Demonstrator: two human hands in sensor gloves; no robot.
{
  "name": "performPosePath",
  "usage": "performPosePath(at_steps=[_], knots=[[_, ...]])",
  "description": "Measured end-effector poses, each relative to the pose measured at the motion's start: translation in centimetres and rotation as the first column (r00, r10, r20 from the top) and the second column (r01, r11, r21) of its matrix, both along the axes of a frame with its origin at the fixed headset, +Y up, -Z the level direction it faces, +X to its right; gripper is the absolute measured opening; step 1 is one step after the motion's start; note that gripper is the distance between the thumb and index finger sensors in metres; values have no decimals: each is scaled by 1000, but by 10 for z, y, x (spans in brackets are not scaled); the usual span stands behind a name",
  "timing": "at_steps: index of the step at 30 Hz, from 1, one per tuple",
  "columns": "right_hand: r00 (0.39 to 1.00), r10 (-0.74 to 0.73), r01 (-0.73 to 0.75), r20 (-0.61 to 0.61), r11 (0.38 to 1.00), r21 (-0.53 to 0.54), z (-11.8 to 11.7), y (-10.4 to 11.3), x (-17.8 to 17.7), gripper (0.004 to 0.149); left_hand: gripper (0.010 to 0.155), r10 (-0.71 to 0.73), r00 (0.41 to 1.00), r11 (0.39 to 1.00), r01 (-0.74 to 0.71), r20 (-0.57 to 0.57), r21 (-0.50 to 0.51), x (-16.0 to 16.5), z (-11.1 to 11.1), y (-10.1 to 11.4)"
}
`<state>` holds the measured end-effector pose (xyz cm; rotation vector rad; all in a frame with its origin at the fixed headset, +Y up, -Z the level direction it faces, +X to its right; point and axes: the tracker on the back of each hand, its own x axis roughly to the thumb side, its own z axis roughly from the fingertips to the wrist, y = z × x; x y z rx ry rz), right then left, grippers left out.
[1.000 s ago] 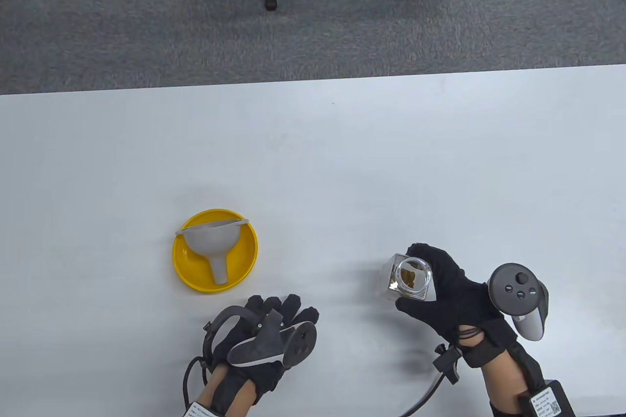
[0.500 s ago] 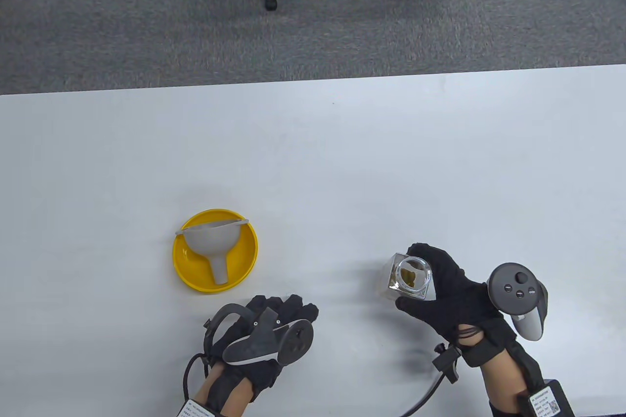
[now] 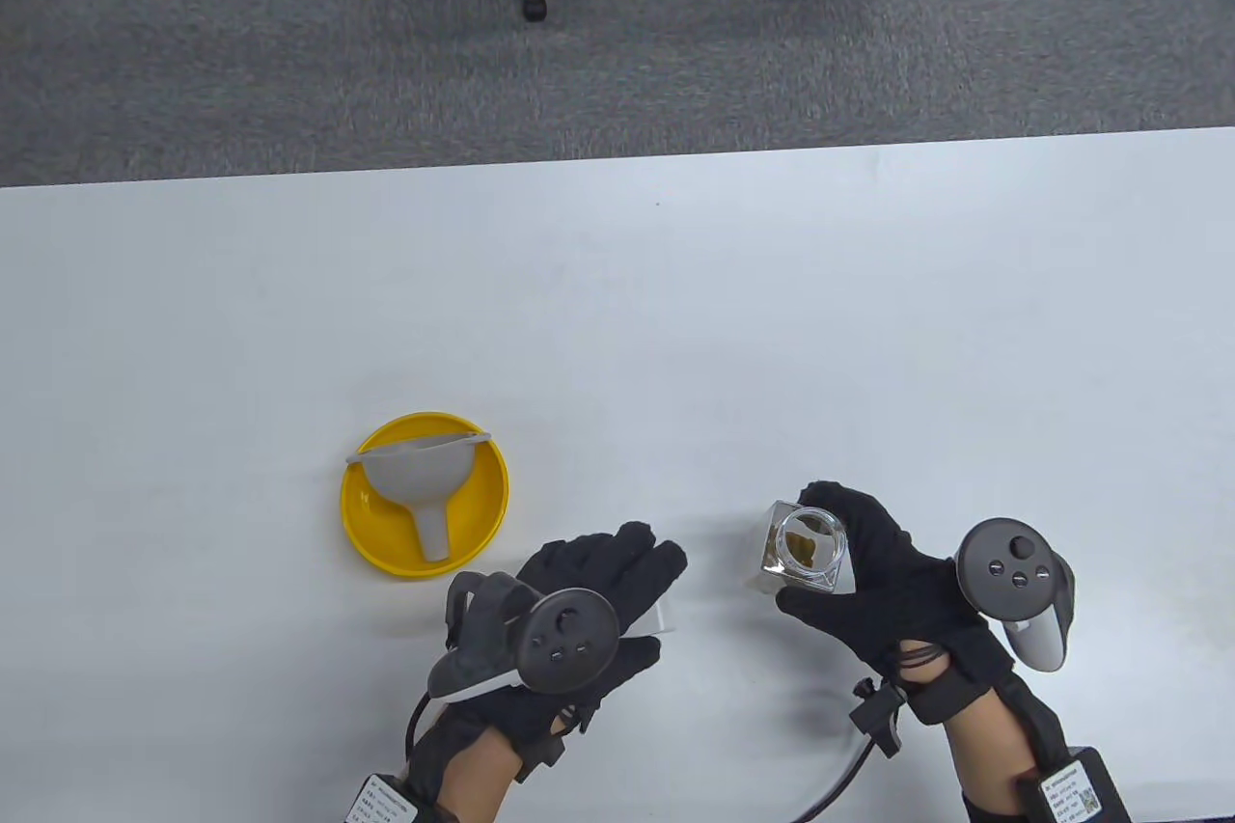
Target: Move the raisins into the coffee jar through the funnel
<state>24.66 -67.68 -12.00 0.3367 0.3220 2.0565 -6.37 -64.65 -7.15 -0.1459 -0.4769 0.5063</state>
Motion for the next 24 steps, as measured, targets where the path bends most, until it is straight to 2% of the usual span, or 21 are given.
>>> performPosePath(at_steps=[2, 5, 9, 13, 16, 19, 24], knots=[[1000, 1, -1, -6, 1000, -13, 0, -3, -1, 90, 81, 106, 994, 994, -106, -13, -13, -3, -6, 5], [1000, 11, -11, -12, 1000, -18, 1, -5, -4, 90, 79, 247, 968, 964, -249, -37, -90, -7, -13, 11], [1000, 4, -5, -30, 1000, -22, 2, -6, -10, 90, 80, 436, 899, 887, -436, -33, -150, -3, -17, 18], [999, -4, 2, -43, 999, -36, 6, -9, -19, 90, 85, 413, 909, 906, -417, -59, -72, 3, -21, 25], [999, 0, -2, -49, 999, -38, 10, -11, -25, 90, 84, 461, 884, 884, -465, -79, -40, 4, -23, 20], [998, 4, -6, -64, 999, -39, 13, -13, -31, 91, 81, 495, 861, 869, -492, -114, 55, 3, -22, 13], [998, 13, -15, -65, 999, -33, 17, -17, -42, 91, 75, 545, 833, 837, -532, -101, 127, 8, -16, 7]])
